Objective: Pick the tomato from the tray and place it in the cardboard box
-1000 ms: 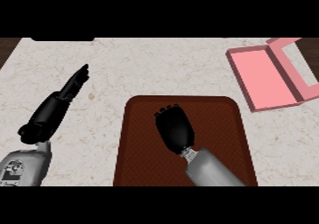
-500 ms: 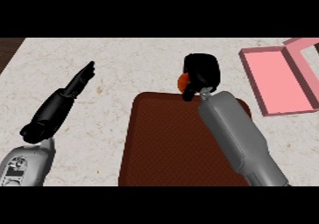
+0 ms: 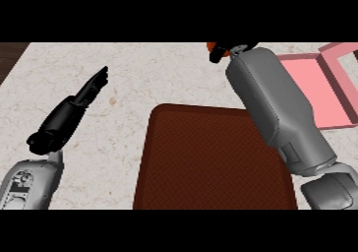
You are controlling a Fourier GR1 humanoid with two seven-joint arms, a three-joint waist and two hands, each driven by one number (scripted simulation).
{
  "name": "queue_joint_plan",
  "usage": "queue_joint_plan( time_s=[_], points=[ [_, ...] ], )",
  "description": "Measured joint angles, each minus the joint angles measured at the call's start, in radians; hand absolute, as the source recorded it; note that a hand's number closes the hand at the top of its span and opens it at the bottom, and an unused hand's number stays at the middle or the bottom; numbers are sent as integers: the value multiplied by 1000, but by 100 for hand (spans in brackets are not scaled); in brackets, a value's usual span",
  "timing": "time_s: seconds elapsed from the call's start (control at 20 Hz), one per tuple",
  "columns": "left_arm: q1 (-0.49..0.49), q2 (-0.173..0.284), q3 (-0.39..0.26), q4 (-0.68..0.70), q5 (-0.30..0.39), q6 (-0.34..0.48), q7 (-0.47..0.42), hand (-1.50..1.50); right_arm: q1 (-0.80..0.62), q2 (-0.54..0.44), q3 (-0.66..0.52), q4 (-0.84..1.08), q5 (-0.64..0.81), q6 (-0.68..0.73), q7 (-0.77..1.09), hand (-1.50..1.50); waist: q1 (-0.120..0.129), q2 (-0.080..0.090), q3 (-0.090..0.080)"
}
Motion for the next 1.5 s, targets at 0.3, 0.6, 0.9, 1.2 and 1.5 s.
queue_joint_plan(
  time_s=[0.3, 0.6, 0.9, 1.2, 1.5],
  points=[
    [9, -17, -9, 4, -20, 22, -6, 0, -87, -61, -87, 63, 30, -171, 169, 150, -12, -3, 0],
    [31, -20, -7, -8, -24, 26, -12, 0, -120, -159, -151, 141, 49, -286, 247, 150, -24, -8, 0],
    [25, -18, 0, -15, -22, 22, 5, 0, -136, -267, -197, 248, 46, -301, 227, 150, -29, -9, 0],
    [23, -10, 16, 17, -19, 15, -25, 0, -110, -350, -264, 348, -24, -172, 138, 150, -37, -8, 1],
    [10, -5, 29, 23, -16, 12, -14, 0, -81, -419, -330, 413, -103, -6, 45, 150, -42, -11, 1]
  ],
)
